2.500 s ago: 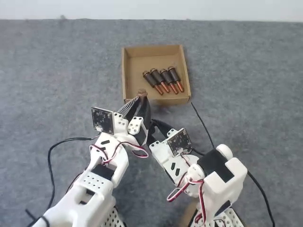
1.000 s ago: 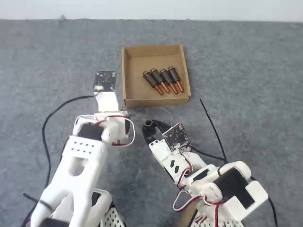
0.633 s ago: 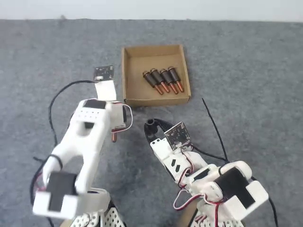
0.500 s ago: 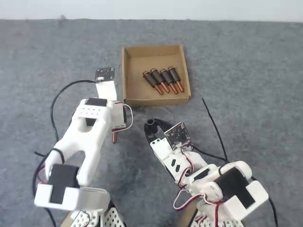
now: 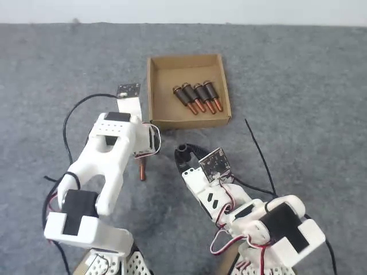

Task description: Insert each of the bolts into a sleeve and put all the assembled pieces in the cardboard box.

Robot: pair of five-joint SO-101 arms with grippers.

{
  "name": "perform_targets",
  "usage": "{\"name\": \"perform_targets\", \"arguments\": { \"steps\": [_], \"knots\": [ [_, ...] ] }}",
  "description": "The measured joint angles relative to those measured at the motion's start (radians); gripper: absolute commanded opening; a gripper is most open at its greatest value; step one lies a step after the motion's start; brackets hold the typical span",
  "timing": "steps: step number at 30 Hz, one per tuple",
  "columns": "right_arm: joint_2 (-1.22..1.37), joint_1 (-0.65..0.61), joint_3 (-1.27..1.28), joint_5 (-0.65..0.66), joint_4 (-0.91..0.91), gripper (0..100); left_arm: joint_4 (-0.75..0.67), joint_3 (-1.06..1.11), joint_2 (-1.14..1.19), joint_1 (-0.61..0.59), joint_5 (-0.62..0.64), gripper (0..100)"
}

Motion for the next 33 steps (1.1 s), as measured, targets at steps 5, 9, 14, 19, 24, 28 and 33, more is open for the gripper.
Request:
{"name": "perform_targets", "arguments": {
  "steps": [5, 9, 14, 19, 24, 28, 33],
  "knots": [
    [0.0, 0.0, 0.0, 0.0, 0.0, 0.6, 0.083, -0.054, 0.011, 0.0, -0.097, 11],
    [0.0, 0.0, 0.0, 0.0, 0.0, 0.6, 0.092, -0.06, 0.012, 0.002, -0.115, 1],
    [0.0, 0.0, 0.0, 0.0, 0.0, 0.6, 0.071, -0.086, 0.086, 0.0, -0.117, 1],
    [0.0, 0.0, 0.0, 0.0, 0.0, 0.6, 0.106, -0.207, 0.239, 0.0, -0.117, 1],
    [0.0, 0.0, 0.0, 0.0, 0.0, 0.6, 0.133, -0.284, 0.285, 0.0, -0.117, 1],
    [0.0, 0.0, 0.0, 0.0, 0.051, 0.6, 0.13, -0.284, 0.285, 0.0, -0.117, 2],
    [0.0, 0.0, 0.0, 0.0, 0.095, 0.6, 0.074, -0.206, 0.167, 0.002, -0.118, 2]
  ]
}}
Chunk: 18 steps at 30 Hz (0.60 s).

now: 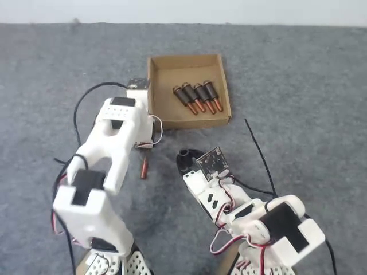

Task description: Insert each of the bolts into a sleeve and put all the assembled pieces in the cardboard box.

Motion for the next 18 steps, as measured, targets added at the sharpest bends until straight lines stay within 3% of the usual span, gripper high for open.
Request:
{"name": "perform_targets", "arguments": {
  "steps": [5, 14, 18],
  "knots": [
    [0.0, 0.002, 0.0, 0.0, 0.003, 0.6, -0.046, 0.089, -0.133, 0.017, 0.0, 2],
    [0.0, 0.002, 0.0, 0.0, 0.003, 0.6, -0.048, 0.066, -0.068, 0.068, 0.0, 2],
    [0.0, 0.002, 0.0, 0.0, 0.003, 0.6, -0.046, 0.057, -0.055, 0.066, -0.003, 10]
  ]
}}
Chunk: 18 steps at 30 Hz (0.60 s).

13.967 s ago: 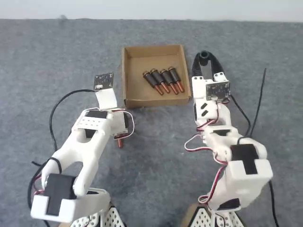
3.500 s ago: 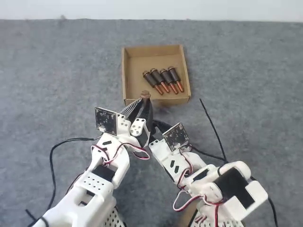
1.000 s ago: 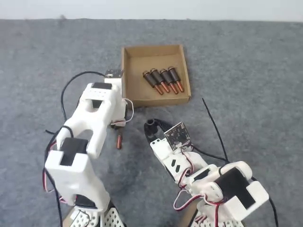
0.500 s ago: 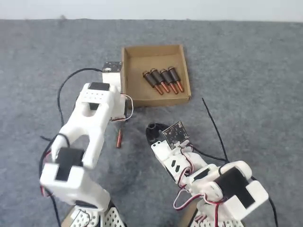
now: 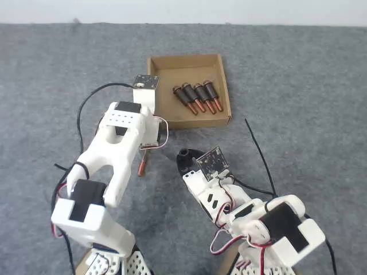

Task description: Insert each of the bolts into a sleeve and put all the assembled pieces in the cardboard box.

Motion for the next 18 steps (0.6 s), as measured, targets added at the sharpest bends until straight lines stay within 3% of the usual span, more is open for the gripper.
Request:
{"name": "perform_targets", "arguments": {
  "steps": [3, 18],
  "knots": [
    [0.0, 0.0, 0.0, 0.0, 0.0, 0.6, 0.009, -0.008, 0.0, 0.002, 0.0, 15],
    [0.0, 0.0, 0.0, 0.0, 0.0, 0.6, 0.034, 0.066, -0.046, 0.005, -0.002, 12]
  ]
}}
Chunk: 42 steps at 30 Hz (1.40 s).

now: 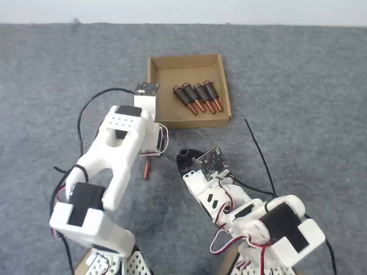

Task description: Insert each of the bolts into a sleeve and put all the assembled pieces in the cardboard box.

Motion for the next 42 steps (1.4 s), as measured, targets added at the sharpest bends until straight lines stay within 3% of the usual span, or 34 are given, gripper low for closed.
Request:
{"name": "perform_targets", "arguments": {
  "steps": [11, 16, 23, 32, 37, 42],
  "knots": [
    [0.0, 0.0, 0.0, 0.0, 0.0, 0.6, -0.006, -0.101, 0.15, -0.018, -0.003, 12],
    [0.0, 0.0, 0.0, 0.0, 0.0, 0.6, 0.023, -0.155, 0.198, -0.017, -0.005, 0],
    [0.0, 0.0, 0.0, 0.0, 0.0, 0.6, 0.026, -0.164, 0.206, -0.015, -0.002, 1],
    [0.0, 0.0, 0.0, 0.0, 0.0, 0.6, 0.075, -0.164, 0.146, -0.08, -0.118, 1],
    [0.0, 0.0, 0.0, 0.0, 0.0, 0.6, -0.044, -0.107, 0.052, -0.17, -0.121, 1],
    [0.0, 0.0, 0.0, 0.0, 0.0, 0.6, -0.167, -0.028, -0.035, -0.187, -0.121, 1]
  ]
}}
